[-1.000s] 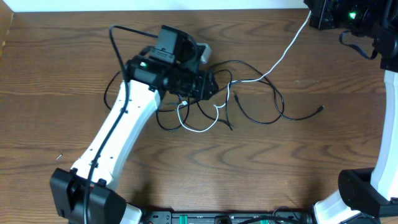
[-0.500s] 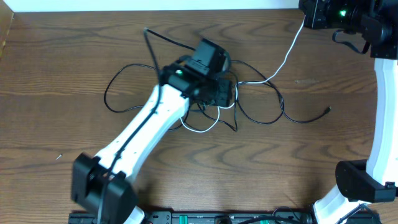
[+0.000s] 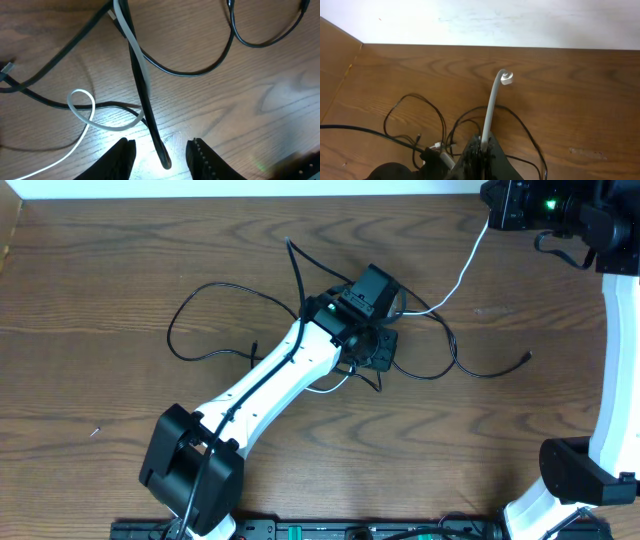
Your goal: Untangle cables
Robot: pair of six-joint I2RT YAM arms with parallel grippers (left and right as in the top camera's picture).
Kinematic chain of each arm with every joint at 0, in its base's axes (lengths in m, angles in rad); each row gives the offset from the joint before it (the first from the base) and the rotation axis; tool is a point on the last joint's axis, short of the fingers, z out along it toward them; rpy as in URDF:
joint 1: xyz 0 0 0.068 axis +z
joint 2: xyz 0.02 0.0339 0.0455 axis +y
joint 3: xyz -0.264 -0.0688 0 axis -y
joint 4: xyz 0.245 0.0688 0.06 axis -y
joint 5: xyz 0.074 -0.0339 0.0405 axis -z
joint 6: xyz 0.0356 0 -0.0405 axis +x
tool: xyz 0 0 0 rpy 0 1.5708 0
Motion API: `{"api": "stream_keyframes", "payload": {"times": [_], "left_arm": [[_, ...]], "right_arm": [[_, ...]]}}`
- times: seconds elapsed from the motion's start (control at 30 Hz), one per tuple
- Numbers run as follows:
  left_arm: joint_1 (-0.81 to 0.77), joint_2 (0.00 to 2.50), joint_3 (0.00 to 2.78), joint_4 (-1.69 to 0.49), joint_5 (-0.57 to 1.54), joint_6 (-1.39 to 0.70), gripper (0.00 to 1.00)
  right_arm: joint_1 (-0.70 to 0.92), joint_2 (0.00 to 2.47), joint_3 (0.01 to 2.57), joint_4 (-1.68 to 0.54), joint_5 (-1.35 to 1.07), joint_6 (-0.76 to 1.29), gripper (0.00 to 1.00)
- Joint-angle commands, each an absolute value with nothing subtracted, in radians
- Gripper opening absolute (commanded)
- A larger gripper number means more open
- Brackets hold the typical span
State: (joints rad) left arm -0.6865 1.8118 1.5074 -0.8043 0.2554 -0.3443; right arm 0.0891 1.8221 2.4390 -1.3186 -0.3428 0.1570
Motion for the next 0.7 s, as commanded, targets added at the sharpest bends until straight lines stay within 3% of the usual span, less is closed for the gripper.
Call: {"api": "stream_keyframes", "payload": {"times": [0.0, 0.6, 0.63, 0.67], "left_arm": [[-0.696, 1.810, 1.495, -0.810, 0.240, -0.354, 0.39], [-0.787, 1.811, 1.410, -0.699, -0.004, -0.381, 0.40], [-0.787, 1.811, 1.407, -0.693, -0.019, -0.381, 0.37], [-0.787, 1.811, 1.407, -0.690, -0.037, -0.380, 0.26]], "right_arm": [[0.084, 1.820, 2.437, -1.321, -0.339, 0.160, 0.01], [0.084, 1.820, 2.437, -1.327, -0.339, 0.160, 0.01], [0.084, 1.820, 2.437, -1.328, -0.339, 0.160, 0.01], [0.084, 1.820, 2.437, -1.330, -0.339, 0.160, 0.01]]}}
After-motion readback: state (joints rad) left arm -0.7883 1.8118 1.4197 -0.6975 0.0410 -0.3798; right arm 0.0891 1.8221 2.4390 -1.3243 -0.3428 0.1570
